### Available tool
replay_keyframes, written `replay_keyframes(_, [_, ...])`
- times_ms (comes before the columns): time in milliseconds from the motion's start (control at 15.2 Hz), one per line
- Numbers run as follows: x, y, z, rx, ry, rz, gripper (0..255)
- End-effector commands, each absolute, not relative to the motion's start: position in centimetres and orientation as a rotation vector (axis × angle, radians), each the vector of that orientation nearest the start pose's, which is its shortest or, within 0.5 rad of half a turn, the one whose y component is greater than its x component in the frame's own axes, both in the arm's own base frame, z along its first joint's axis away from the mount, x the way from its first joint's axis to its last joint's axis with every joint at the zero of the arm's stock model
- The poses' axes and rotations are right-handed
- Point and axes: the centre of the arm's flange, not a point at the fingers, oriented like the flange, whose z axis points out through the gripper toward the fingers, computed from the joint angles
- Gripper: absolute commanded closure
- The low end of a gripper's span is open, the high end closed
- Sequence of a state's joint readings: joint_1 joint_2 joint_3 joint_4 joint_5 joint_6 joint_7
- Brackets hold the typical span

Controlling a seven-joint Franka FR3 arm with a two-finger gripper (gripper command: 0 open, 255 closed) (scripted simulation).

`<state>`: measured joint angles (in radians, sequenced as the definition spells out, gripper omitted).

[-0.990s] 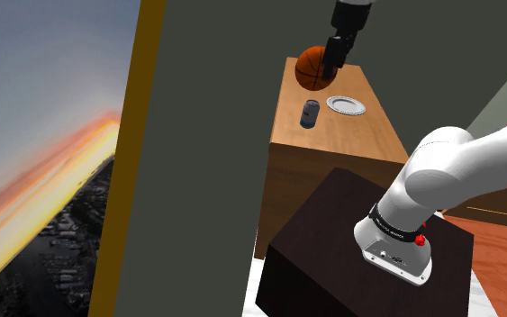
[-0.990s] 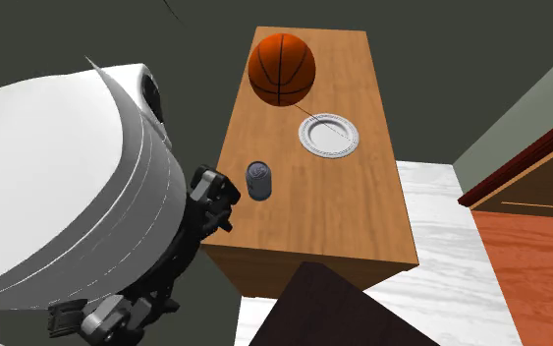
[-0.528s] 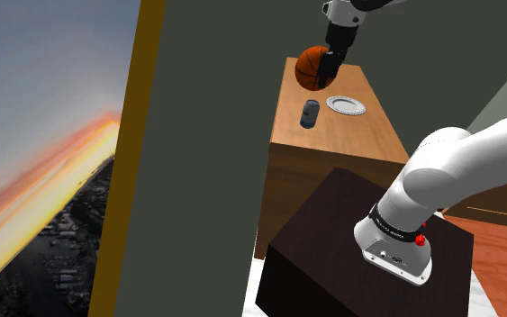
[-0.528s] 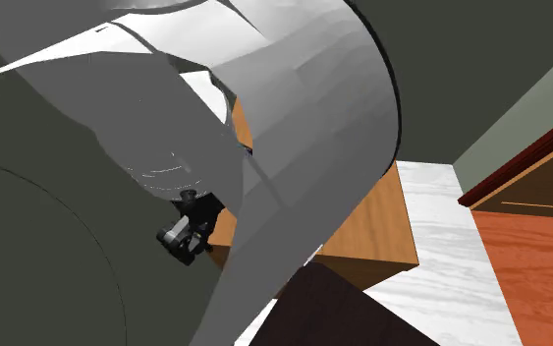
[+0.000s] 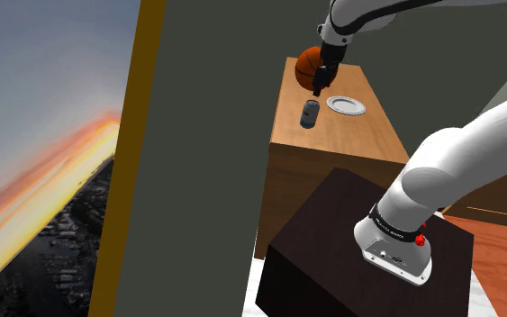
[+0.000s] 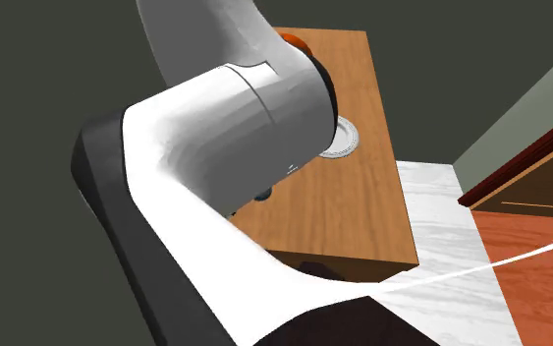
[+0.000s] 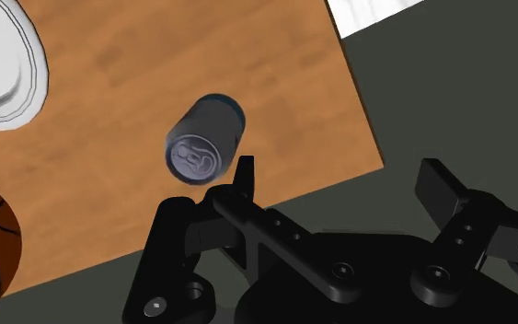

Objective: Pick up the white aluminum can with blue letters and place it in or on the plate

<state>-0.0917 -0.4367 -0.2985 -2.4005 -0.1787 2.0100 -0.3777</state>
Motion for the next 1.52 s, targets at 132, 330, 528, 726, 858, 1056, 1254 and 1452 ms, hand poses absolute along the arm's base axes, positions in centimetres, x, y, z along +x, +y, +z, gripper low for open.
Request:
replay_keyframes(132, [40.4, -21.5, 44.0, -3.178, -0.132, -0.022, 0])
replay_keyframes(330, [41.8, -24.5, 41.6, -3.170, -0.129, -0.018, 0])
replay_keyframes(528, [43.2, -27.4, 39.1, -3.163, -0.125, -0.013, 0])
replay_keyframes(726, [44.1, -29.2, 37.0, -3.158, -0.123, -0.010, 0])
replay_keyframes(858, [44.1, -29.2, 35.9, -3.158, -0.123, -0.010, 0])
replay_keyframes(1056, [44.1, -29.3, 34.3, -3.158, -0.123, -0.010, 0])
replay_keyframes(1254, [44.1, -29.3, 33.5, -3.158, -0.123, -0.009, 0])
replay_keyframes(1452, [44.1, -29.3, 33.5, -3.158, -0.123, -0.010, 0])
